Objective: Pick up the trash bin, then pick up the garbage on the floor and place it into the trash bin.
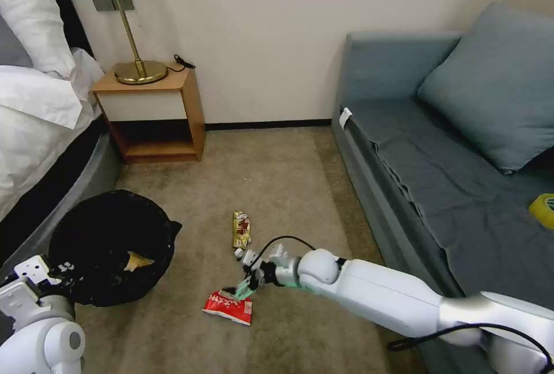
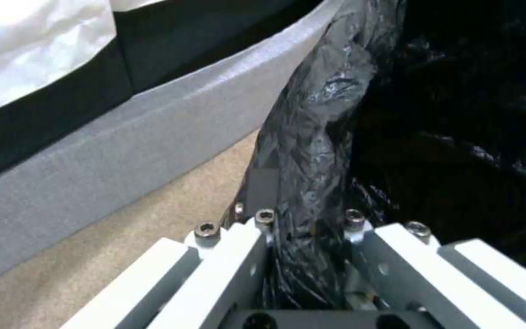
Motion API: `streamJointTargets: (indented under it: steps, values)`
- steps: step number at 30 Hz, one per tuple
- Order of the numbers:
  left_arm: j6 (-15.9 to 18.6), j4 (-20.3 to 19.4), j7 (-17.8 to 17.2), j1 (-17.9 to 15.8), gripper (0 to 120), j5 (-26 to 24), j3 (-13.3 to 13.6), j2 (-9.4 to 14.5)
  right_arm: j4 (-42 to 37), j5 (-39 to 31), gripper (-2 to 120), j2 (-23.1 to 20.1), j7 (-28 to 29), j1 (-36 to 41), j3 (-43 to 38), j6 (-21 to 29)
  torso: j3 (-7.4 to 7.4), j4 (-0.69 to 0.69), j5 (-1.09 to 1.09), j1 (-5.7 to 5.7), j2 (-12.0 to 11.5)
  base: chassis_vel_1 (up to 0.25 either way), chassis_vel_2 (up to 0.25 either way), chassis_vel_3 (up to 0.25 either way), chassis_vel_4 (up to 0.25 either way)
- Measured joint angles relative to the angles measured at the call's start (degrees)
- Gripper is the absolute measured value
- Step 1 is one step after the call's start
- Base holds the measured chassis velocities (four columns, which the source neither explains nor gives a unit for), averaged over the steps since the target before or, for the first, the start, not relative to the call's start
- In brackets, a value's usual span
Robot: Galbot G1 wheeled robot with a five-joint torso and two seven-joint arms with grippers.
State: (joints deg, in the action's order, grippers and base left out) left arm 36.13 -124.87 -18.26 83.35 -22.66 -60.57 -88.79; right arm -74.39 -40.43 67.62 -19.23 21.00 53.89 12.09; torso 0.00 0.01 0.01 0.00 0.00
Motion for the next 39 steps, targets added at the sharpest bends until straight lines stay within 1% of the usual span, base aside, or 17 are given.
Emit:
streamJointTargets:
  steps: [5,8,9,12,13,22,28,29,32,33,36,37,38,39]
  values:
    - [-0.2,-0.5,0.0,0.4,3,-0.1,-0.4,-0.3,3.1,0.5,100,2.4,0.3,-0.5,4.6,-0.1,0.0,-0.02,-0.01,0.0,0.0,0.0,0.0,0.0,0.0]
    - [-0.4,-1.1,0.0,0.8,3,-0.4,-0.7,-0.5,7.6,1.8,100,4.6,0.6,-0.5,6.6,-1.1,0.0,-0.01,-0.01,0.0,0.0,0.0,0.0,0.0,0.0]
    - [-0.4,-1.1,0.0,0.8,3,-0.4,-0.7,-0.5,7.6,1.8,100,4.6,0.6,-0.5,6.6,-1.1,0.0,-0.01,-0.01,0.0,0.0,0.0,0.0,0.0,0.0]
    - [-0.6,-1.2,0.1,1.0,3,-0.5,-0.9,-0.7,11.7,2.7,100,6.2,0.8,-0.4,7.2,-2.2,0.0,-0.01,-0.01,0.0,0.0,0.0,0.0,0.0,0.0]
    - [-0.6,-1.2,0.1,1.0,3,-0.5,-0.9,-0.7,11.7,2.7,100,6.2,0.8,-0.4,7.2,-2.2,0.0,-0.01,-0.01,0.0,0.0,0.0,0.0,0.0,0.0]
    - [-1.0,-0.9,0.1,0.9,3,-0.5,-1.0,-0.8,21.3,5.9,100,9.8,0.8,-0.2,7.0,-5.7,0.0,-0.01,-0.01,0.0,0.0,0.0,0.0,0.0,0.0]
    - [-1.1,-0.7,0.1,0.8,3,-0.4,-1.1,-0.6,24.7,7.6,99,10.8,0.4,0.4,6.8,-7.5,0.0,-0.02,-0.01,0.0,0.0,0.0,0.0,0.0,0.0]
    - [-1.1,-0.7,0.1,0.8,3,-0.4,-1.1,-0.6,25.5,8.0,97,11.0,0.4,0.6,6.7,-8.1,0.0,-0.02,-0.01,0.0,0.0,0.0,0.0,0.0,0.0]
    - [-1.1,-0.7,0.1,0.8,3,-0.4,-1.0,-0.6,28.2,9.5,85,11.8,0.3,1.0,6.5,-9.4,0.0,-0.01,-0.01,0.0,0.0,0.0,0.0,0.0,0.0]
    - [-1.1,-0.7,0.1,0.8,3,-0.4,-1.0,-0.6,28.2,9.5,85,11.8,0.3,1.0,6.5,-9.4,0.0,-0.01,-0.01,0.0,0.0,0.0,0.0,0.0,0.0]
    - [-1.1,-0.9,0.1,0.9,3,-0.4,-0.9,-0.7,30.7,10.6,70,12.7,-0.1,1.8,5.8,-10.9,0.0,-0.01,0.0,0.0,0.0,0.0,0.0,0.0,0.0]
    - [-1.1,-0.9,0.1,0.9,3,-0.3,-0.9,-0.7,30.9,10.7,66,12.7,-0.2,2.0,5.6,-11.1,0.0,-0.02,0.0,0.0,0.0,0.0,0.0,0.0,0.0]
    - [-1.1,-0.9,0.1,0.9,3,-0.3,-0.9,-0.7,30.9,10.7,66,12.7,-0.2,2.0,5.6,-11.1,0.0,-0.02,0.0,0.0,0.0,0.0,0.0,0.0,0.0]
    - [-1.1,-0.8,0.1,0.9,3,-0.3,-0.9,-0.7,30.9,10.8,60,12.7,-0.2,2.2,5.5,-11.3,0.0,-0.01,0.0,0.0,0.0,0.0,0.0,0.0,0.0]
